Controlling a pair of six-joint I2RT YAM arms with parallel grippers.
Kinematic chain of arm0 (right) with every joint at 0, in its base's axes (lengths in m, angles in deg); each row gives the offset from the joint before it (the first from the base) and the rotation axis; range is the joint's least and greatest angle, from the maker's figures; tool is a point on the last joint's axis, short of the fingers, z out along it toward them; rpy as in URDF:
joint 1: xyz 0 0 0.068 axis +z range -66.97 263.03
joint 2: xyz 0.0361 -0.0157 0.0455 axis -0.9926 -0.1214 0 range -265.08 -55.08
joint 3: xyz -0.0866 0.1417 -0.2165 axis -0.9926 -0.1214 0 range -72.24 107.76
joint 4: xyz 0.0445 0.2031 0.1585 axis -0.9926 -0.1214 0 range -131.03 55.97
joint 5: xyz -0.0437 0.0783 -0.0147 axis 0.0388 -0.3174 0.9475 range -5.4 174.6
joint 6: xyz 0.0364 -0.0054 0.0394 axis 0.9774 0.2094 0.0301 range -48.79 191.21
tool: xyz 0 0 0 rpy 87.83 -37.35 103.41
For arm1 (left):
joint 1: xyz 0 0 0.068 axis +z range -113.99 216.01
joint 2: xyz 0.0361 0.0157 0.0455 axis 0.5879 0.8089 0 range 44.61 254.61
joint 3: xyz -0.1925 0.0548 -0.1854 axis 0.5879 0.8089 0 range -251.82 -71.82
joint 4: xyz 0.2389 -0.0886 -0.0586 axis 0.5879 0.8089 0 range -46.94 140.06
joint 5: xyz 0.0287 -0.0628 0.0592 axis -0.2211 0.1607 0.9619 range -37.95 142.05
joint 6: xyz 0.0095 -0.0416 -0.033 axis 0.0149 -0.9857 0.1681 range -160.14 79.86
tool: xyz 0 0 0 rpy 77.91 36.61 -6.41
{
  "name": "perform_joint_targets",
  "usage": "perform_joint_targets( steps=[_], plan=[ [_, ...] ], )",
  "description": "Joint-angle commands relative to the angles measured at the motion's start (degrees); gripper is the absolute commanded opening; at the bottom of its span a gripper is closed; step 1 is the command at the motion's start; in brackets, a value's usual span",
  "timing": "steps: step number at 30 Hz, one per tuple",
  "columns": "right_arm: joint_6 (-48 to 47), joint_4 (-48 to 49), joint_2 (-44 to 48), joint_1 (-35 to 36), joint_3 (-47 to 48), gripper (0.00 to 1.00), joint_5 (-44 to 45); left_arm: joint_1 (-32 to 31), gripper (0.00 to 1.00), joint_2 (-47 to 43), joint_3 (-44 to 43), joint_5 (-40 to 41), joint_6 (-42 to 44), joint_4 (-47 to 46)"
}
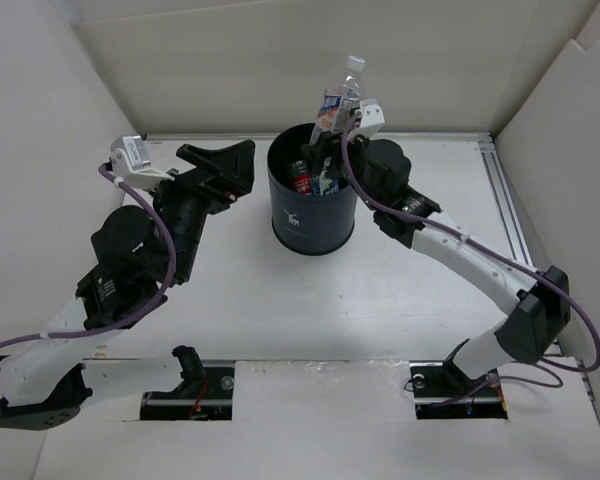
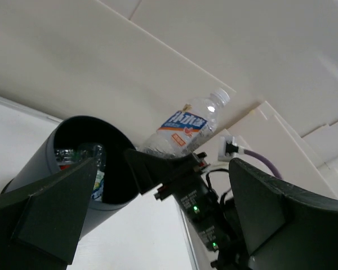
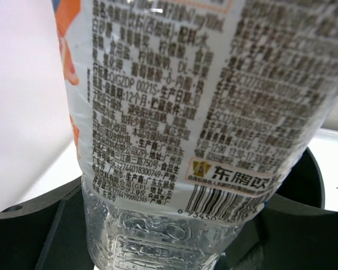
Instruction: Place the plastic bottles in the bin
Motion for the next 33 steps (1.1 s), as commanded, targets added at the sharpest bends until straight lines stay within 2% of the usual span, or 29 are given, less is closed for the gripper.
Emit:
perform_joint_targets(
  steps=[1, 2, 4, 6, 7, 9, 15, 18, 20, 22, 26, 33],
  plan=[
    [-2.08, -1.43, -3.06, -1.57, 3.66, 0.11, -3.82, 0.08, 1.0, -0.94, 0.68, 1.73, -0.1, 2.39],
    [-2.08, -1.43, -3.77, -2.35, 4.35, 0.2, -3.83, 0.08, 1.0, -1.46, 0.68, 1.73, -0.1, 3.26],
    [-2.08, -2.05, -5.96, -2.88, 5.06, 0.25, -4.35, 0.08, 1.0, -1.47, 0.68, 1.73, 0.42, 3.8],
    [-2.6, -2.75, -6.59, -2.88, 5.85, 0.57, -4.88, 0.08, 1.0, -1.47, 0.68, 1.12, 1.12, 4.59],
    [-2.61, -2.75, -7.28, -2.88, 6.37, 0.79, -4.88, 0.08, 1.0, -1.47, 0.07, 0.51, 1.13, 6.59],
    [-2.61, -3.45, -7.29, -2.28, 6.38, 1.0, -3.39, 0.08, 1.0, -1.47, -0.82, 0.5, 1.13, 8.27],
    [-3.13, -4.24, -4.39, -1.74, 5.85, 1.0, 0.03, 0.08, 1.0, -0.15, -1.34, 1.73, 0.6, 11.78],
    [-3.13, -5.83, -0.62, -1.13, 4.19, 1.0, 2.05, 0.08, 1.0, 0.99, -1.34, 2.96, -0.63, 14.42],
    [-3.13, -9.41, 2.97, -0.51, 3.66, 1.0, 6.35, 0.08, 1.0, 1.69, -1.86, 3.57, -1.15, 16.18],
    [-3.13, -13.8, 5.53, 1.06, 4.18, 1.0, 10.91, 0.08, 1.0, 1.69, -1.87, 3.58, -1.16, 18.82],
    [-3.13, -31.16, 12.39, 3.52, 6.2, 1.0, 17.33, 0.08, 1.0, 0.82, -0.56, 4.19, -0.54, 22.51],
    [0.54, -50.71, 25.83, 4.67, 5.51, 1.0, 18.5, 0.08, 1.0, -6.73, 3.4, 3.58, -1.07, 28.22]
  ],
)
